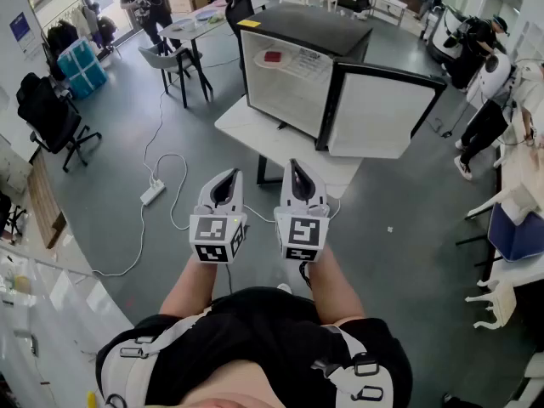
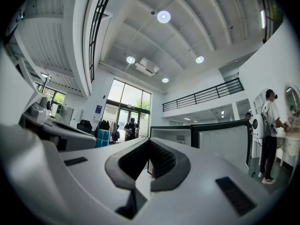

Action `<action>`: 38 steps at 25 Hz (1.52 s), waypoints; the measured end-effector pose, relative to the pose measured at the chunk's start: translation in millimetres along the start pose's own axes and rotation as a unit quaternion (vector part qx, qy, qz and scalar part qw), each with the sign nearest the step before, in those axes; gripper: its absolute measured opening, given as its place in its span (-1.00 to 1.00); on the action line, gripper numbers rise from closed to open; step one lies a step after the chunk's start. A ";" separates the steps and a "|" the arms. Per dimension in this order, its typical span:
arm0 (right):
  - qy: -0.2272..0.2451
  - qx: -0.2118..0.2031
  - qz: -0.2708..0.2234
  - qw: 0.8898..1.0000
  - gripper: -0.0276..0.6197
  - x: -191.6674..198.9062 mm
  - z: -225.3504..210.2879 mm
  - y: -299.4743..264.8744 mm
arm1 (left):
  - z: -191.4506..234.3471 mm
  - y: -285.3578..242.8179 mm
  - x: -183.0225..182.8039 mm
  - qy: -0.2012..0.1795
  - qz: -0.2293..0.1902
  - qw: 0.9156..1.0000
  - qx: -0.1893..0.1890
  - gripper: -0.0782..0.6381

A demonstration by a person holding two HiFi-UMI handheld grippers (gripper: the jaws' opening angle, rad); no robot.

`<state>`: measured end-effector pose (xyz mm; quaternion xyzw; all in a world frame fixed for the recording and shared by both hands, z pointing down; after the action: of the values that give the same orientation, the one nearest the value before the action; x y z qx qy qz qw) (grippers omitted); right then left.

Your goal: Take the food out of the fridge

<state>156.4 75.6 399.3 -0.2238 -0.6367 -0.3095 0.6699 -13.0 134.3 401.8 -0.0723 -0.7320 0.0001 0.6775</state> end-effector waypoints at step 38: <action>0.030 -0.012 0.002 0.999 -0.89 43.3 -56.8 -170.9 | 54.7 -168.1 9.5 0.013 -0.011 1.000 -0.010 -0.79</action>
<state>77.3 -90.4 421.1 -0.2238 -0.6122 -0.3225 0.6863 -85.7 -25.6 423.3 -0.0714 -0.7237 -0.0155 0.6863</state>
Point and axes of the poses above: the fingertips, and each gripper's own axes: y backward along the fingers, z to its left, x out of its underside, the point moved 9 cm from there along y, backward along the fingers, and after that the axes turned 11 degrees about -x, right-handed, at the moved point
